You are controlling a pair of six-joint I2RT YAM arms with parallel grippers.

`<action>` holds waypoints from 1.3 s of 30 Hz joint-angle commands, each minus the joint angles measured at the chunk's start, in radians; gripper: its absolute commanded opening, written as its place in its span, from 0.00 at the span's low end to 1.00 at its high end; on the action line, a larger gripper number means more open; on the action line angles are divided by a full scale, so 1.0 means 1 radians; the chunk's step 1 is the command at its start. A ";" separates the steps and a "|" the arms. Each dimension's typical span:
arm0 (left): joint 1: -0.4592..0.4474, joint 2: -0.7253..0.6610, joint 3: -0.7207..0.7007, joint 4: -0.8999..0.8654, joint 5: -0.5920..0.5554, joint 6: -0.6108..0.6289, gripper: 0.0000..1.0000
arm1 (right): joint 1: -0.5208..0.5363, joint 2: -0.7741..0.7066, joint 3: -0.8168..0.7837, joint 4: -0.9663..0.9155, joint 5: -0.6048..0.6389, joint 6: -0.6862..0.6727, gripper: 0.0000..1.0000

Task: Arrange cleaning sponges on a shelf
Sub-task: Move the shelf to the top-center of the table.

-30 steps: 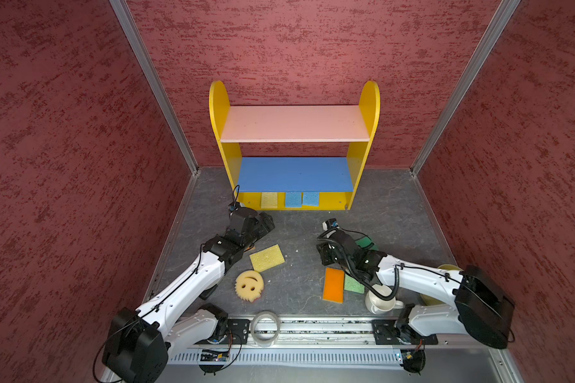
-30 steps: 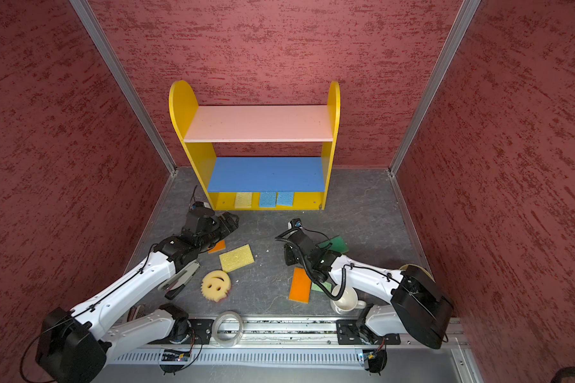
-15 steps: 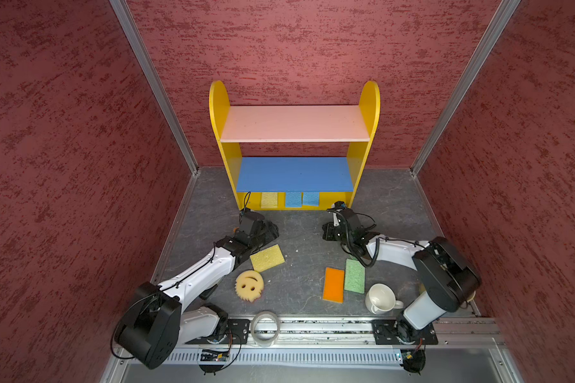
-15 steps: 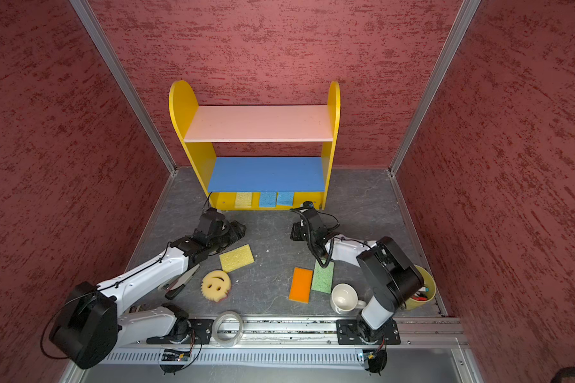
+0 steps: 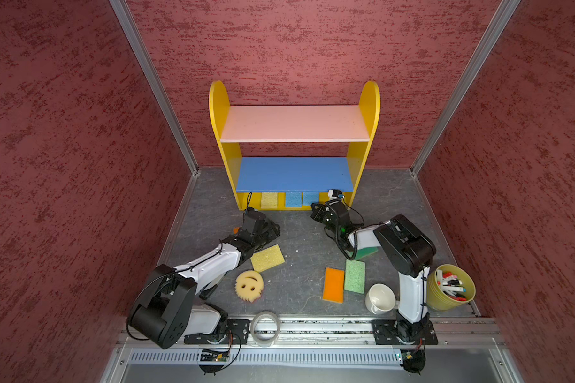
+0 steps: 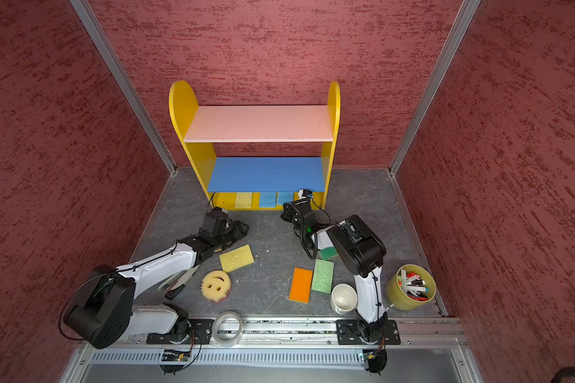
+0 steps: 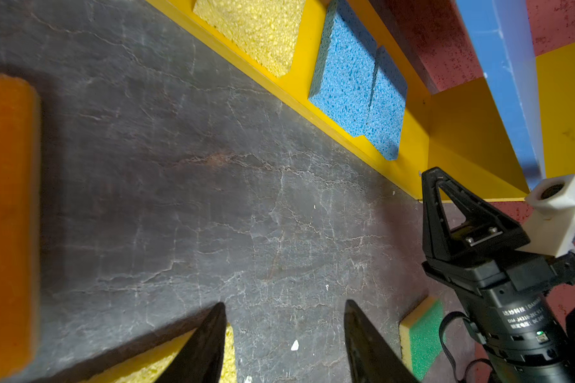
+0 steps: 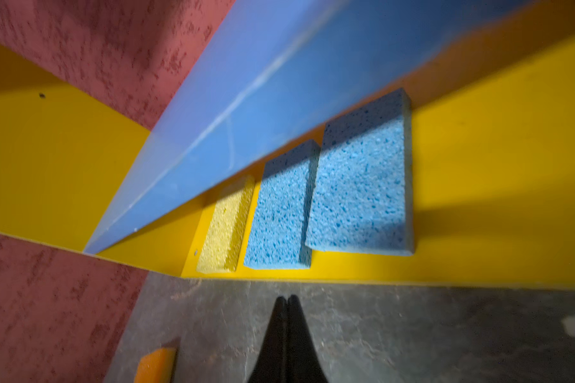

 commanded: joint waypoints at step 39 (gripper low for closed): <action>0.130 0.122 -0.075 0.187 0.211 -0.013 0.56 | 0.063 0.217 0.272 -0.084 0.273 0.200 0.00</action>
